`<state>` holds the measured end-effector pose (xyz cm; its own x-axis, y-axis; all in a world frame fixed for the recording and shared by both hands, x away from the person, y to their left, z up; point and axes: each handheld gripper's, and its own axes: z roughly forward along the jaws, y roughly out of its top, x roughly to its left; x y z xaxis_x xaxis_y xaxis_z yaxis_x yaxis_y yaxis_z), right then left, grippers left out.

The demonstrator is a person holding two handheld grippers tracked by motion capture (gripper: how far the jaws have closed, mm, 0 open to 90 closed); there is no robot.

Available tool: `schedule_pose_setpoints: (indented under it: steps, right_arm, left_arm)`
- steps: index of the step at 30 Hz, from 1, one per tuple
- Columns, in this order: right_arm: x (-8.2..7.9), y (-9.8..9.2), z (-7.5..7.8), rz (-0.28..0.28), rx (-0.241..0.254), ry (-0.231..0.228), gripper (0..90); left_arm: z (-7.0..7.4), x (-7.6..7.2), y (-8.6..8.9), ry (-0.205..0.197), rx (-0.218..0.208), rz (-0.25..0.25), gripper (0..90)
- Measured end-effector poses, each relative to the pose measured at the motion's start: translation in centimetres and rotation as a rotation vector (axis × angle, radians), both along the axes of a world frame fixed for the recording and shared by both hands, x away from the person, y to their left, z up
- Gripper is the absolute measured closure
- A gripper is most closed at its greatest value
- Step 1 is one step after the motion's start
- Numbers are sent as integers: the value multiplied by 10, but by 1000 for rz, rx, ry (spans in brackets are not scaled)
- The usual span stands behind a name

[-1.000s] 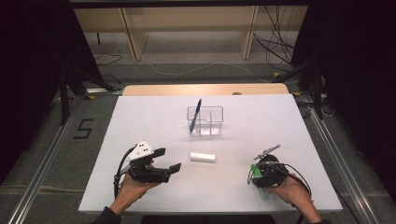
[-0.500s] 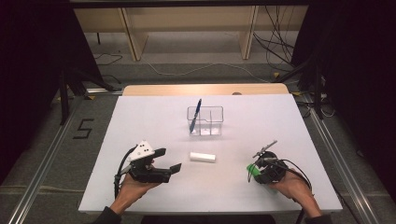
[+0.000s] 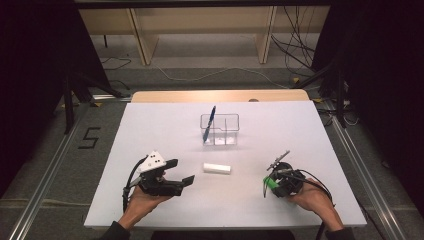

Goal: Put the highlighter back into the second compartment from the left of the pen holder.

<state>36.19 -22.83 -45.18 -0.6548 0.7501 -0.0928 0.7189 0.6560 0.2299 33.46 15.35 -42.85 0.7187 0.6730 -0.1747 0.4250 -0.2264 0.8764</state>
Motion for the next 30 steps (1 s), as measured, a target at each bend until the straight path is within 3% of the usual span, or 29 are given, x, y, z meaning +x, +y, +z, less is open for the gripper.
schedule_pose_setpoints:
  steps: [5, 11, 18, 26, 30]
  right_arm:
    - [-2, -3, 9, 11, 41, -24, 673]
    - [-3, -10, 27, 12, 167, -89, 673]
    - [3, -20, 39, -13, 332, -210, 673]
    - [9, -20, 47, -61, 447, -347, 672]
    - [16, -17, 49, -90, 484, -392, 672]
  left_arm:
    - [0, 0, 1, -1, -7, 4, 159]
    - [1, 0, 3, -1, -18, 13, 159]
    - [4, -1, 6, -12, -49, 27, 159]
    - [6, -4, 8, -28, -76, 38, 159]
    - [7, -6, 10, -42, -75, 45, 158]
